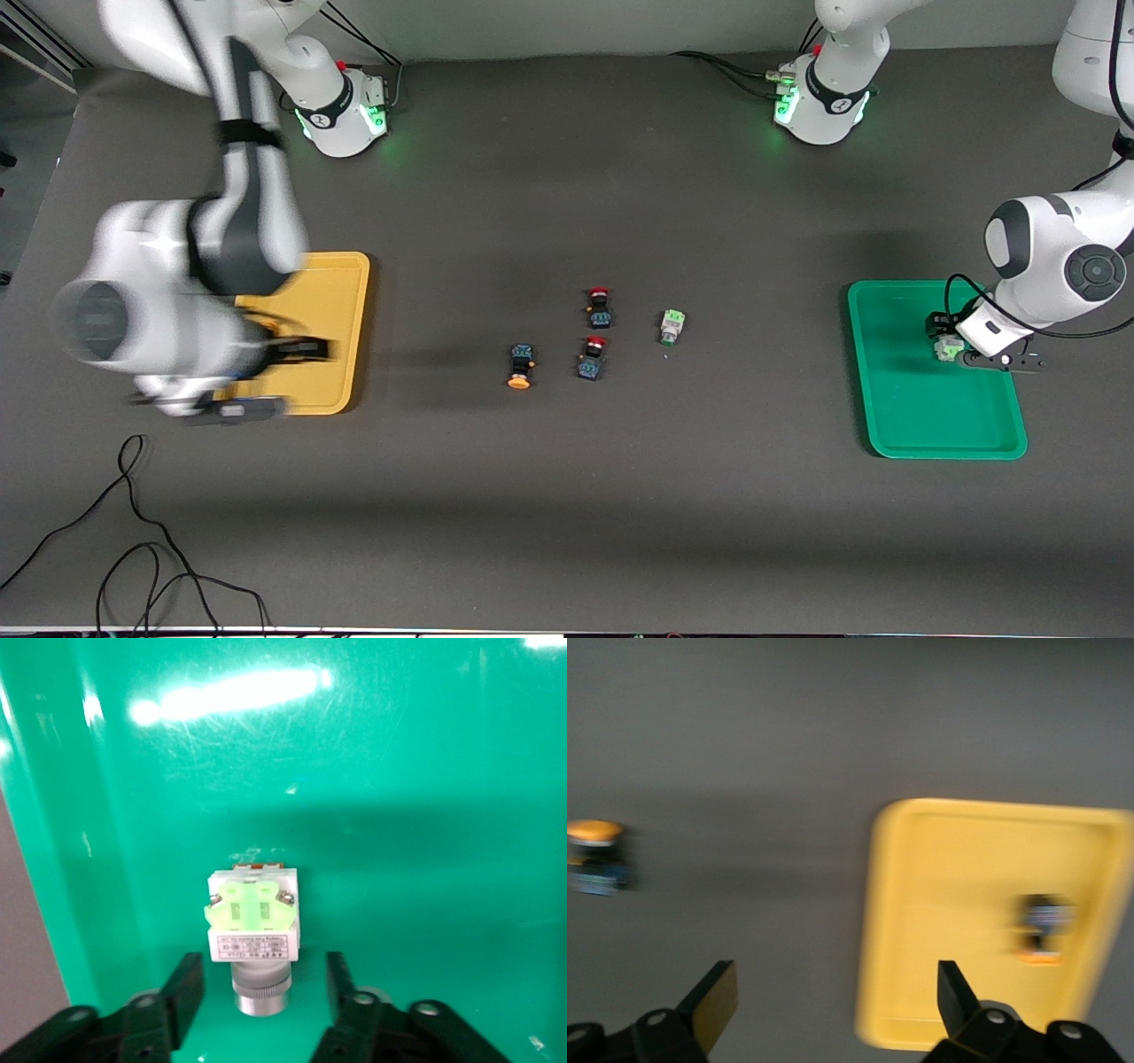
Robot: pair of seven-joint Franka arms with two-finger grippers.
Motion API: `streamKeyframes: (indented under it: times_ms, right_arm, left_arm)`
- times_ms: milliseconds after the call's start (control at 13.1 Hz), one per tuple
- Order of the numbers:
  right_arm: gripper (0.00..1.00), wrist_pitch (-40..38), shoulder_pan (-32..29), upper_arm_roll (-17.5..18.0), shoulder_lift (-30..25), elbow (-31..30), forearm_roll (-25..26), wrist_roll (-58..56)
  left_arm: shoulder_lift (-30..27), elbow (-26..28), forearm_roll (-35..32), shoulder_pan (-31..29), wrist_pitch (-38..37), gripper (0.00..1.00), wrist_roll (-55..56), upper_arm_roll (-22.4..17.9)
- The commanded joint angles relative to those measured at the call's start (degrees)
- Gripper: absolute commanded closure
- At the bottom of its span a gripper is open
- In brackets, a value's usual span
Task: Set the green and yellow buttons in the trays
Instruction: 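Move the right gripper back to the yellow buttons and open it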
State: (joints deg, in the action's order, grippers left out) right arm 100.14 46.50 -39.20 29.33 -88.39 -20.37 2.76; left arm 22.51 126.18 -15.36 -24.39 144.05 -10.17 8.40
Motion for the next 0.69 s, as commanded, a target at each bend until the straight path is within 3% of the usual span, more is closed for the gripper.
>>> streamKeyframes:
  times_ms: [0,153,306,459,613]
  right_arm:
    - [0.0,2.4,-0.3,8.1,7.6,8.1,-4.7,12.8]
    - [0.0,6.4,-0.3,14.4,11.8,13.6,-5.8,22.9]
    - [0.0,10.8,-0.1,19.2,12.8,14.5,-5.0,29.6]
    - [0.0,14.9,1.4,19.6,14.6,13.7,-4.9,31.5]
    - [0.0,18.8,1.2,19.3,18.7,13.2,-4.6,31.6]
  left_arm:
    - [-4.5,-1.8,-0.4,-0.2,-8.0,0.0,-0.8,0.9]
    - [-8.0,-6.3,1.3,1.7,-19.5,0.0,-0.2,2.4]
    - [-8.4,-14.4,9.3,2.2,-33.6,0.01,0.0,4.7]
    - [-8.5,-19.5,14.6,2.2,-41.3,0.03,1.6,6.9]
    - [-8.4,-22.3,15.4,3.0,-44.2,0.04,10.3,11.1]
